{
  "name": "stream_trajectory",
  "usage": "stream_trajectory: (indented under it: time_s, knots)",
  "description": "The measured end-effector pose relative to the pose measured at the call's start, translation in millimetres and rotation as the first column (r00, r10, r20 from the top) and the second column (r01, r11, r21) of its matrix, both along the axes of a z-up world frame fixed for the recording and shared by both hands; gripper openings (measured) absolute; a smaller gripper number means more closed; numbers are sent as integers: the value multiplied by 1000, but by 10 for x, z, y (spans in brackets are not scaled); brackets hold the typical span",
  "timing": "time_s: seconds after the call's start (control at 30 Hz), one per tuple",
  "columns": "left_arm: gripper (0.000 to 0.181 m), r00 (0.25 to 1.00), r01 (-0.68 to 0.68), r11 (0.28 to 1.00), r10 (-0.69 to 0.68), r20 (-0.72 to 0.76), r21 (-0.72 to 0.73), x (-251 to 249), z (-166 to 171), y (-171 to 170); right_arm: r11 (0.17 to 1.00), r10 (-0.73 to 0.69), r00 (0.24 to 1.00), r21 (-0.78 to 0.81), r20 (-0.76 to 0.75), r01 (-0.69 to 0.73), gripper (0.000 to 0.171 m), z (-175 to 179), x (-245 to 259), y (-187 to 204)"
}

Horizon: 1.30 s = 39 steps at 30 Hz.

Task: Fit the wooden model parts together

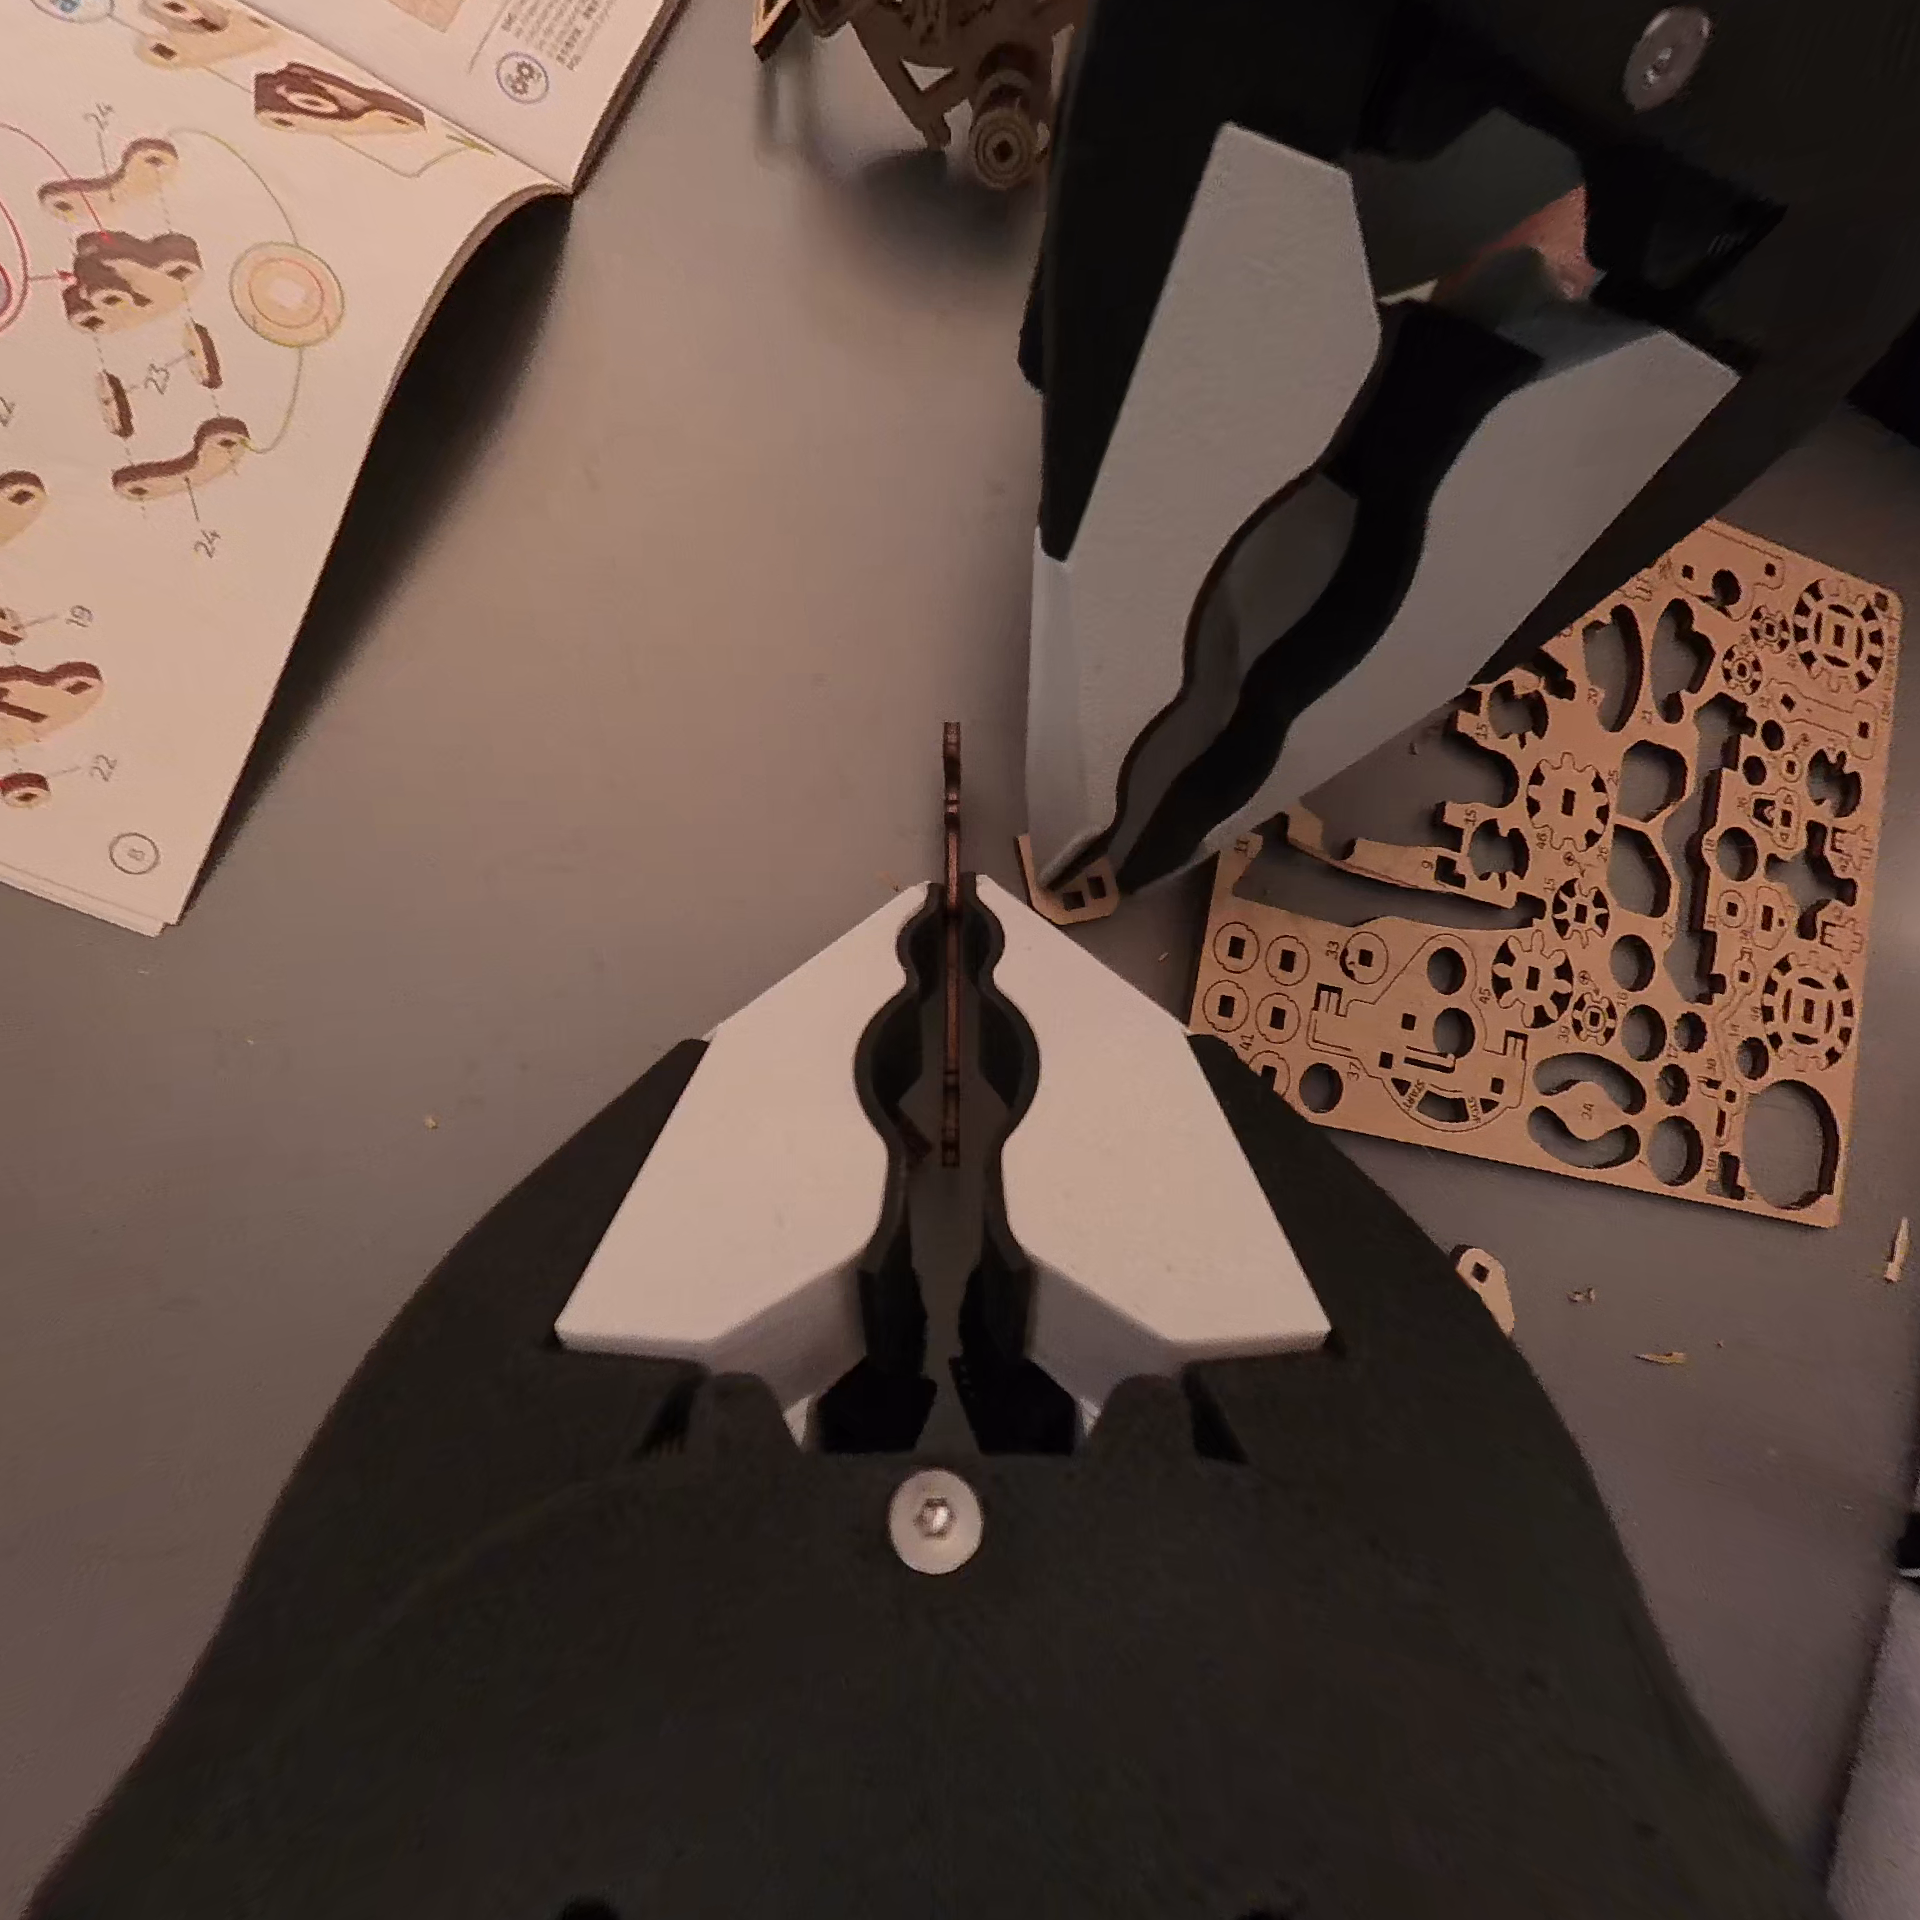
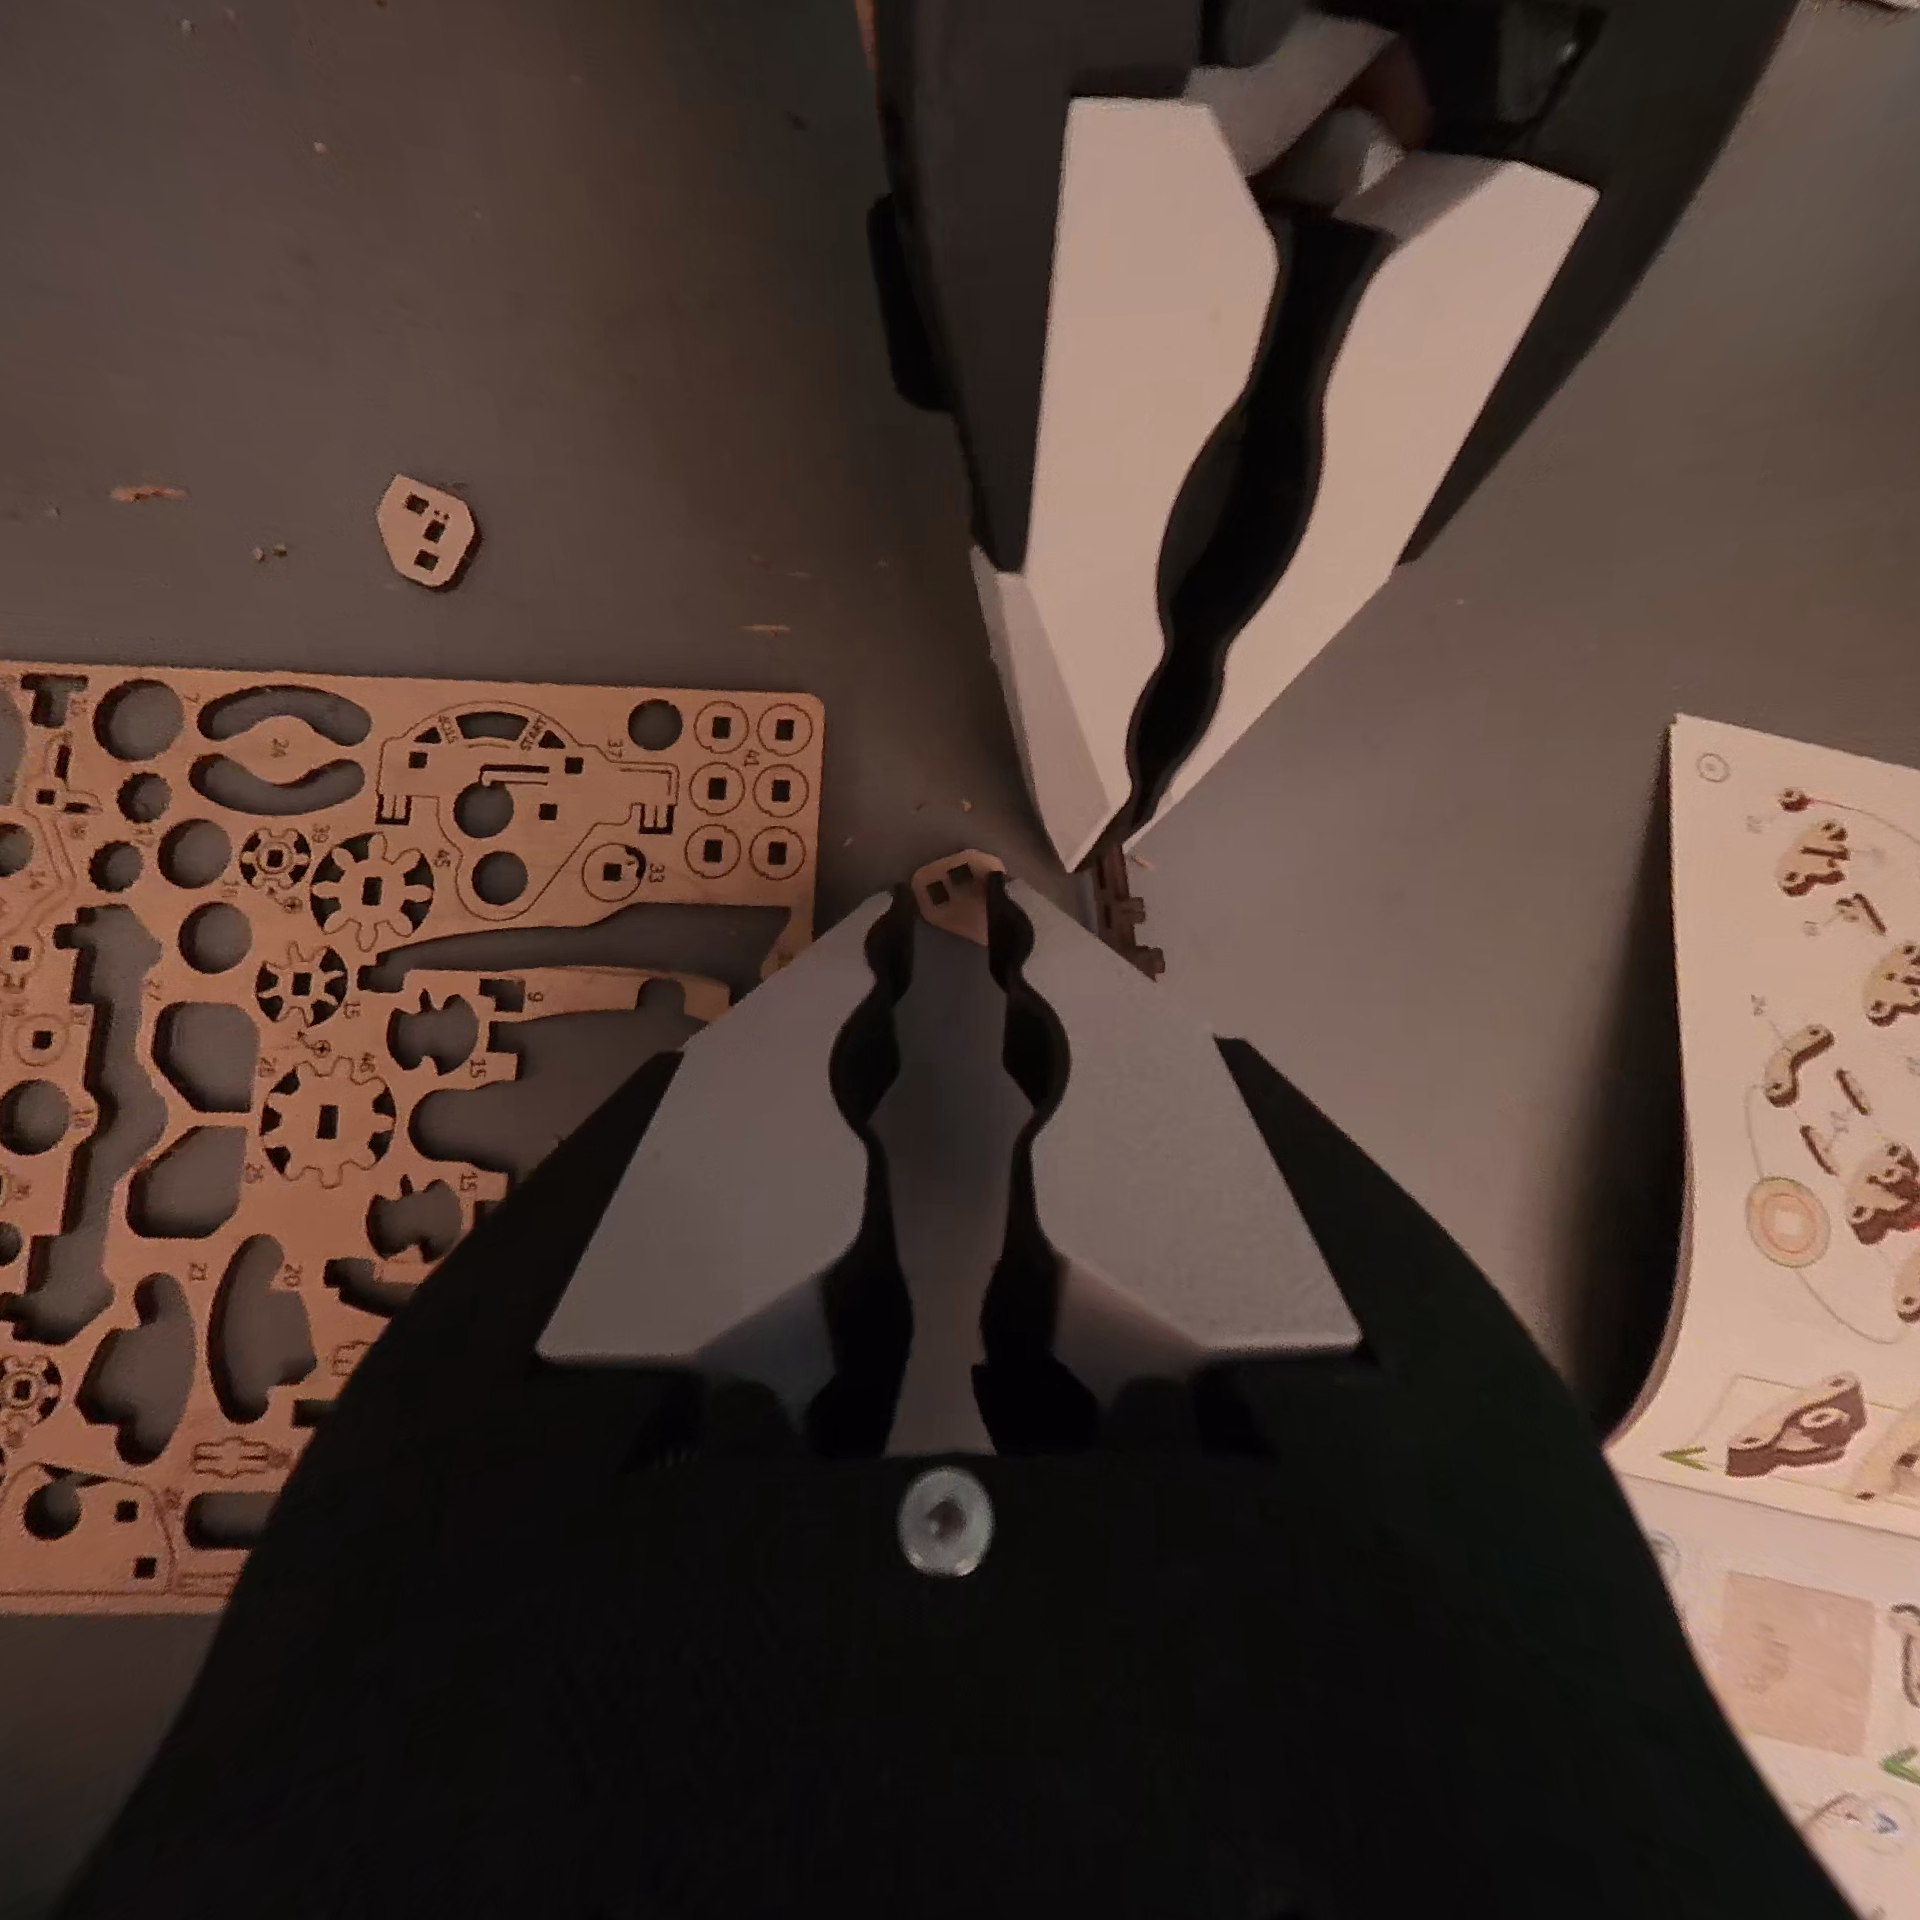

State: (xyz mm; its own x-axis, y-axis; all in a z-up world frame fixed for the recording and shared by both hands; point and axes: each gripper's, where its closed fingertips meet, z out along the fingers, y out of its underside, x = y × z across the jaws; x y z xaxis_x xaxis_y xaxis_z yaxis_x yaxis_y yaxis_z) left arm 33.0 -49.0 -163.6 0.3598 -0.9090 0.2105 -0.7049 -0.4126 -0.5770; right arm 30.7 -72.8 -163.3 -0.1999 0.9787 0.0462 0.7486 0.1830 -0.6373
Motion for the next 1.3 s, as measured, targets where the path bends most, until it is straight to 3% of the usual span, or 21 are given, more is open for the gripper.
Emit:
stream_trajectory:
  time_s: [0.03,0.07,0.17,0.23,0.33,0.57,0.8,0.9,0.97,1.17,1.3]
  knots:
    - [1,1000,3,1000,-3,0,2,-1,1,0,1000,-12,1000,-19,3,12,13,4,-4,-2]
    - [1,1000,7,1000,-7,0,3,-1,0,-2,999,-15,1000,-49,5,15,0,16,-4,-21]
    - [1,1000,17,1000,-17,6,1,-4,1,-3,995,-43,999,-94,19,44,0,20,40,-4]
    - [1,1000,20,1000,-20,7,-3,-7,1,-5,998,-46,999,-38,12,46,0,36,81,41]
    - [1,1000,25,1000,-25,3,1,-12,0,-5,990,-37,999,138,-32,41,21,91,78,141]
    - [1,1000,-3,999,3,-14,45,-48,-3,76,988,-29,999,148,-32,33,35,25,-4,139]
    - [1,1000,1,998,0,-16,56,-52,-4,85,993,-51,996,105,-73,59,34,22,-41,147]
    - [1,1000,1,999,0,-10,49,-51,-3,86,996,-62,996,66,-59,66,18,3,-27,131]
    - [1,1000,2,999,-2,-7,47,-51,-3,85,996,-77,995,47,-60,80,18,2,-26,132]
    - [1,1000,31,998,-30,-7,61,-42,-3,70,976,-170,983,-146,-65,159,17,65,-4,125]
    - [1,997,72,995,-72,-3,69,-30,-4,45,839,-275,960,-499,-49,215,16,210,38,71]
